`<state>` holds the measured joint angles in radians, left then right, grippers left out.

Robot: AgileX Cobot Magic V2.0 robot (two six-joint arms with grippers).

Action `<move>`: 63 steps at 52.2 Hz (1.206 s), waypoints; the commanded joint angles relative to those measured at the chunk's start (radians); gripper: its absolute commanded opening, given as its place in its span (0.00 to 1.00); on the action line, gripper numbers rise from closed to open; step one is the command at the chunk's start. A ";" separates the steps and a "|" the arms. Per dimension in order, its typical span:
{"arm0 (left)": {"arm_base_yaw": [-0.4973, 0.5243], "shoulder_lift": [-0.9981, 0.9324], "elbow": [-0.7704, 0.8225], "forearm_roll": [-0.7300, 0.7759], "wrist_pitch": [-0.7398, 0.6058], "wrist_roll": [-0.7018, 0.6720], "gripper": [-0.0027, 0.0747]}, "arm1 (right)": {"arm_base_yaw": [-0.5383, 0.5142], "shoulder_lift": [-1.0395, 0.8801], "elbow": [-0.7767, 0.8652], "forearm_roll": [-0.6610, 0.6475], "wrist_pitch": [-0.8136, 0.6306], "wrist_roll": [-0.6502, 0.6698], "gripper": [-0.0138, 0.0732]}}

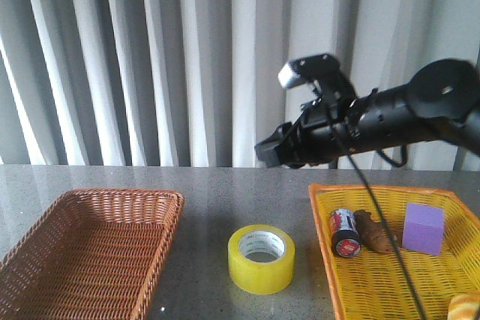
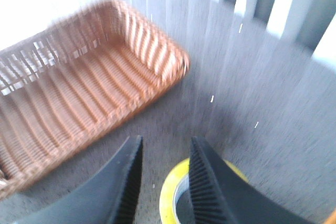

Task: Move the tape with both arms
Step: 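Open the right gripper and withdraw it upward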

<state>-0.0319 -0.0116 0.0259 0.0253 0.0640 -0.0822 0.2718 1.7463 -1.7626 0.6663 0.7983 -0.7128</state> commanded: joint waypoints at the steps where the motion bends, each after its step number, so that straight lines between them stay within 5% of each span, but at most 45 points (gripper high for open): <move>1: -0.002 -0.016 -0.030 -0.011 -0.074 -0.007 0.03 | -0.003 -0.173 0.031 0.006 -0.080 -0.005 0.33; 10: -0.002 -0.016 -0.030 -0.011 -0.074 -0.007 0.03 | -0.002 -0.446 0.327 -0.019 -0.304 -0.026 0.14; 24: -0.002 -0.016 -0.030 -0.012 -0.078 -0.014 0.03 | -0.002 -0.910 0.954 -0.016 -0.634 -0.046 0.15; 34: -0.002 -0.016 -0.030 -0.093 -0.100 -0.014 0.03 | -0.002 -1.150 1.262 0.002 -0.693 -0.048 0.15; 56: -0.002 -0.016 -0.042 -0.289 -0.233 -0.014 0.03 | -0.002 -1.246 1.472 0.005 -0.699 -0.047 0.15; 63: -0.003 -0.014 -0.162 -0.290 -0.105 -0.010 0.03 | -0.003 -1.246 1.472 0.005 -0.712 -0.048 0.15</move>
<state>-0.0319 -0.0116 -0.0304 -0.2539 -0.0426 -0.0894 0.2718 0.4980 -0.2625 0.6631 0.1597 -0.7490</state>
